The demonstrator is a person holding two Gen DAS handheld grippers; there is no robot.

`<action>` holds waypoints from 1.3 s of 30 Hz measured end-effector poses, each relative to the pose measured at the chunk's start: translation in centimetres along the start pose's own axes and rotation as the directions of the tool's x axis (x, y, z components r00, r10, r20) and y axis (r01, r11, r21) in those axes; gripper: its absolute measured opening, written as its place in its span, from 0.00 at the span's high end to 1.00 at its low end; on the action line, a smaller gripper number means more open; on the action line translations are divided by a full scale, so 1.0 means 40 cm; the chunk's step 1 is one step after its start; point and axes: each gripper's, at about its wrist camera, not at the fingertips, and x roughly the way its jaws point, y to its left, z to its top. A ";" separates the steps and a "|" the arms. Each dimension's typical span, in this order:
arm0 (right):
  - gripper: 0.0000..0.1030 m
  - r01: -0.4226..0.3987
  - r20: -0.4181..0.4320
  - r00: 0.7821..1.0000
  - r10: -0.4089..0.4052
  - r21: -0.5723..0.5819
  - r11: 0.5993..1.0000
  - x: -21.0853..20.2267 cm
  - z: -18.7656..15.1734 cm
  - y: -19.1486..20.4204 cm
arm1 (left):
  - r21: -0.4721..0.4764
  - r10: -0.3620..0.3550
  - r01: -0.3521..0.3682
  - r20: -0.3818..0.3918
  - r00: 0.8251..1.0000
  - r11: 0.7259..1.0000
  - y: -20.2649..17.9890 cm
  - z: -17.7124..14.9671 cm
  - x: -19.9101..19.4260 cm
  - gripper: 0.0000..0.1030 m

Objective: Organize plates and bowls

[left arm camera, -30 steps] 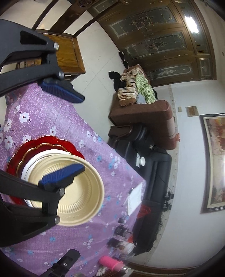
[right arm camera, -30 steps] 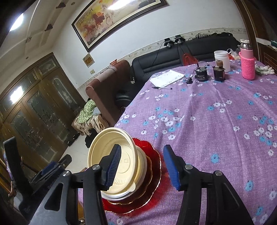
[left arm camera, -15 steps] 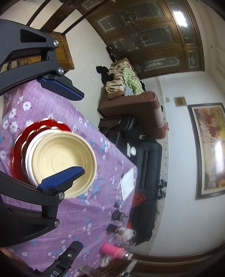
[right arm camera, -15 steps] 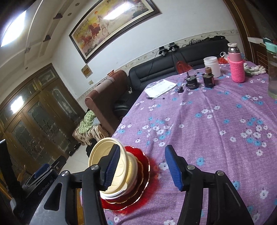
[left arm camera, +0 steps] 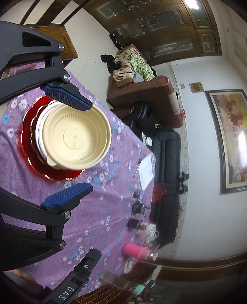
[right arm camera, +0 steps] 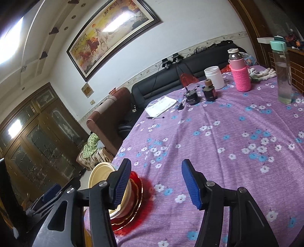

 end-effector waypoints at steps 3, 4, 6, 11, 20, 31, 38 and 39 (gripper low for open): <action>0.43 0.002 -0.002 1.000 -0.002 0.009 1.000 -0.006 -0.001 -0.017 | 0.015 -0.024 0.024 -0.011 1.000 1.000 -0.018 -0.006 -0.003 0.23; 0.43 0.001 -0.003 1.000 -0.001 0.011 1.000 -0.006 -0.002 -0.023 | 0.018 -0.028 0.028 -0.015 0.999 0.999 -0.023 -0.008 -0.002 0.23; 0.43 -0.005 -0.003 1.000 0.005 0.017 1.000 -0.011 -0.005 -0.031 | 0.025 -0.032 0.032 -0.021 0.999 0.999 -0.028 -0.013 0.000 0.23; 0.40 -0.026 0.004 1.000 0.026 0.005 1.000 -0.018 -0.014 -0.033 | 0.017 -0.037 0.038 -0.050 0.998 0.999 -0.020 -0.027 0.014 0.23; 0.38 -0.048 -0.035 0.998 0.047 -0.033 0.998 0.018 -0.055 -0.001 | 0.001 -0.005 0.005 -0.078 0.997 1.000 0.015 -0.043 0.050 0.23; 0.38 -0.089 -0.077 0.994 0.081 -0.105 0.990 0.056 -0.101 0.067 | -0.057 0.020 -0.026 -0.102 0.995 0.998 0.088 -0.065 0.086 0.23; 0.38 -0.145 -0.107 0.986 0.130 -0.148 0.978 0.078 -0.123 0.128 | -0.085 0.091 -0.097 -0.074 0.993 0.992 0.139 -0.074 0.091 0.23; 0.38 -0.156 -0.110 0.984 0.139 -0.160 0.975 0.080 -0.126 0.140 | -0.091 0.096 -0.103 -0.075 0.993 0.991 0.148 -0.076 0.092 0.23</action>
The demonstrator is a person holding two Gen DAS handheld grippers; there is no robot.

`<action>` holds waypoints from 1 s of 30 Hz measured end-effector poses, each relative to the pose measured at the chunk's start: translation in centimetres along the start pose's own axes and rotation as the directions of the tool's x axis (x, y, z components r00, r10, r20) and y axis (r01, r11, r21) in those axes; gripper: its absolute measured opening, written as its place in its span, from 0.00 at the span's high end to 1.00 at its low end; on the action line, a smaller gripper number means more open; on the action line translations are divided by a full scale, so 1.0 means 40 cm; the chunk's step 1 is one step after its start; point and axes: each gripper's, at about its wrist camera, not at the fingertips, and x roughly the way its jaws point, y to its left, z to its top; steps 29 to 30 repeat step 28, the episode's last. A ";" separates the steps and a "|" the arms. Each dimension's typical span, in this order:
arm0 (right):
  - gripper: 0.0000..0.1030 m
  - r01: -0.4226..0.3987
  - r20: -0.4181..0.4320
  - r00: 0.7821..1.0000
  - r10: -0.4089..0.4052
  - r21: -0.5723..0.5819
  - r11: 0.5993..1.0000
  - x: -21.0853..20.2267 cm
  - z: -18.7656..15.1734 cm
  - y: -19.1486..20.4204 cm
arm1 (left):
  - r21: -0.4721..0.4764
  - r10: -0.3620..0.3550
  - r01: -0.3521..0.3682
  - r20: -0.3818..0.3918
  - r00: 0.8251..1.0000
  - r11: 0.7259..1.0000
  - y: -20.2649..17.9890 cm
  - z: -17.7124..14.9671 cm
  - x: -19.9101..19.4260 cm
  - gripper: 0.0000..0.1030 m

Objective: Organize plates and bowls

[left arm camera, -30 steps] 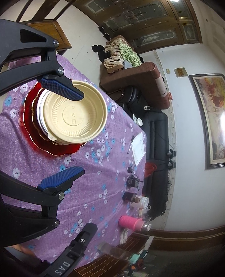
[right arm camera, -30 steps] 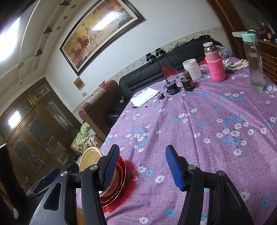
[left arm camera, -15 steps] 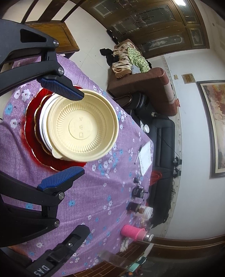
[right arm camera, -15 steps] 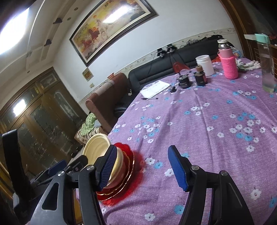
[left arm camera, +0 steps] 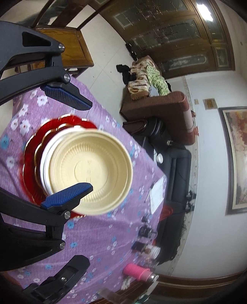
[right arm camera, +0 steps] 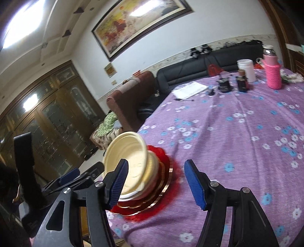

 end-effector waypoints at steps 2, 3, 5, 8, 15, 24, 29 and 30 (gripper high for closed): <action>0.38 -0.023 0.000 1.000 0.023 -0.029 0.999 0.007 0.000 0.029 | -0.020 0.002 -0.002 0.001 1.000 1.000 0.021 0.000 0.006 0.17; 0.38 -0.033 -0.002 0.999 0.033 -0.038 0.999 0.011 0.001 0.040 | -0.032 0.009 -0.009 0.001 1.000 0.999 0.031 0.000 0.009 0.17; 0.38 -0.052 -0.010 0.999 0.052 -0.057 0.997 0.019 -0.001 0.062 | -0.051 0.018 -0.018 -0.010 1.000 0.999 0.051 -0.002 0.020 0.17; 0.38 -0.064 -0.024 0.998 0.063 -0.070 0.995 0.034 -0.001 0.083 | -0.069 0.019 -0.021 -0.026 0.999 0.997 0.073 -0.005 0.035 0.17; 0.38 -0.088 -0.051 0.995 0.085 -0.055 0.995 0.067 0.002 0.096 | -0.112 -0.003 -0.001 -0.032 0.999 0.994 0.108 -0.006 0.049 0.17; 0.38 -0.097 -0.061 0.994 0.094 -0.053 0.994 0.093 0.004 0.104 | -0.096 0.019 -0.021 -0.022 1.000 0.995 0.111 -0.011 0.054 0.17; 0.38 -0.098 -0.064 0.994 0.094 -0.065 0.993 0.101 0.006 0.114 | -0.077 0.029 -0.034 -0.062 0.998 0.996 0.110 -0.020 0.067 0.17; 0.38 -0.098 -0.064 0.994 0.094 -0.065 0.993 0.101 0.006 0.114 | -0.077 0.029 -0.034 -0.062 0.998 0.996 0.110 -0.020 0.067 0.17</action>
